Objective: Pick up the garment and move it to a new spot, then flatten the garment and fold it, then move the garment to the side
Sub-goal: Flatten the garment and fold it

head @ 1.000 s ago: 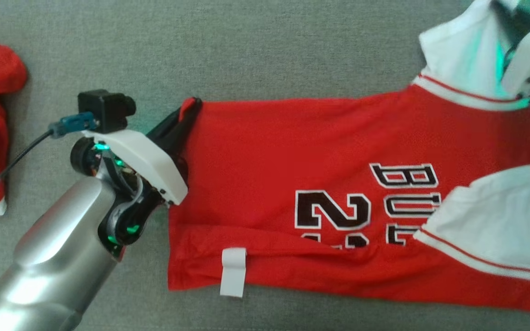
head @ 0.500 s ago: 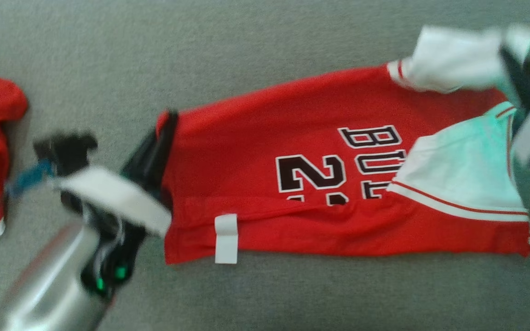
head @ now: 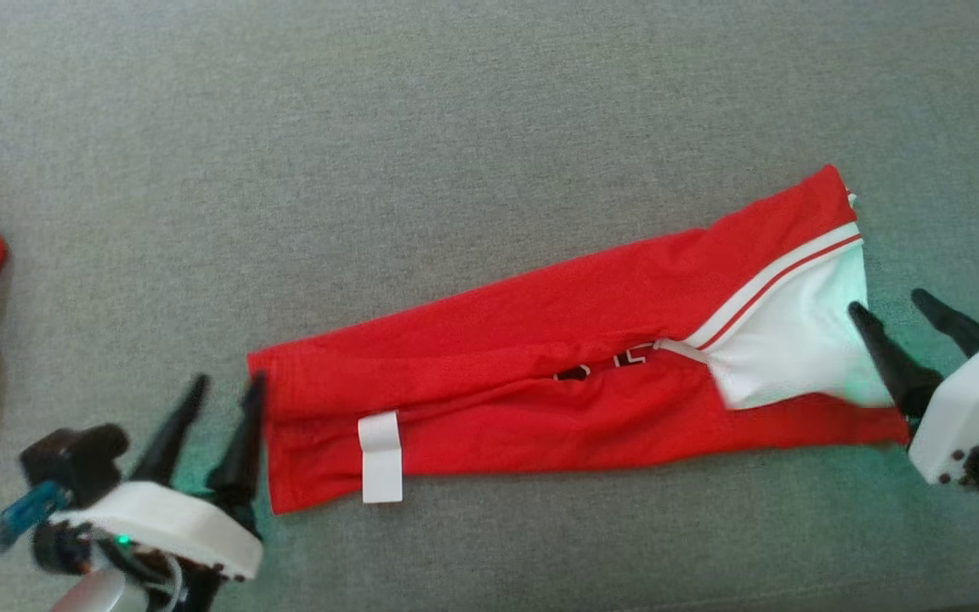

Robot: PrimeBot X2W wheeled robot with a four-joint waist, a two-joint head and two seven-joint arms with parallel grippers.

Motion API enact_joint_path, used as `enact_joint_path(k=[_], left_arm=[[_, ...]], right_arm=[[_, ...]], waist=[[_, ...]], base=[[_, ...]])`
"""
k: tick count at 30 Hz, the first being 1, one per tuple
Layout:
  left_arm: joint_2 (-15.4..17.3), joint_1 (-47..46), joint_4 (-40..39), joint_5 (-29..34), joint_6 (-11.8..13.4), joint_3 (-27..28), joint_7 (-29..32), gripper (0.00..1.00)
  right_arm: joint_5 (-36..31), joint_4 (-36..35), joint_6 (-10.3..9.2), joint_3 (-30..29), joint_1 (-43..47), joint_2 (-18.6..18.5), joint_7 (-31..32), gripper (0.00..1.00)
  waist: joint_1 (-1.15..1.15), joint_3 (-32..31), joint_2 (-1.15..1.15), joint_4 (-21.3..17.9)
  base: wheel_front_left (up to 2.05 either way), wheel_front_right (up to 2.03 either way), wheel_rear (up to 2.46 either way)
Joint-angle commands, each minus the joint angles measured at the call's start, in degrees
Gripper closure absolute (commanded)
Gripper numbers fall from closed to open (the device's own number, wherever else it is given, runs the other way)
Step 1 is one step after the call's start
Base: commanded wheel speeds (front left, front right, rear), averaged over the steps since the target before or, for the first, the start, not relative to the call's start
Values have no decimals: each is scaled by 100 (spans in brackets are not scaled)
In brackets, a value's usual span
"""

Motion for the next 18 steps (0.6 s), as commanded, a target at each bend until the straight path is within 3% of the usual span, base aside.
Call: enact_joint_path(k=[1,5,7,8,12,18], left_arm=[[141,-90,-40,282,218,335,-377,0],[-8,-116,183,1180,769,566,-1267,0],[-183,-150,190,1540,892,697,-1377,0],[-183,-150,190,1540,892,697,-1377,0],[-696,-153,28,2288,808,977,-1408,0],[-1431,72,132,3151,243,1245,-1411,0]], right_arm=[[-44,-159,39,-101,-178,5,86,0],[-313,141,39,-478,-513,303,493,0],[-409,337,39,-526,-651,402,732,0],[-409,337,39,-526,-651,402,732,0],[-557,751,39,-549,-838,455,1202,0],[-627,1179,39,-541,-808,377,1723,0]], waist=[[1,-28,0,-12],[1,-16,0,50],[1,19,0,121],[1,19,0,121],[1,79,0,329],[1,127,0,653]], base=[[0,0,0],[0,0,0],[0,0,0],[0,0,0],[0,0,0],[0,0,0]])
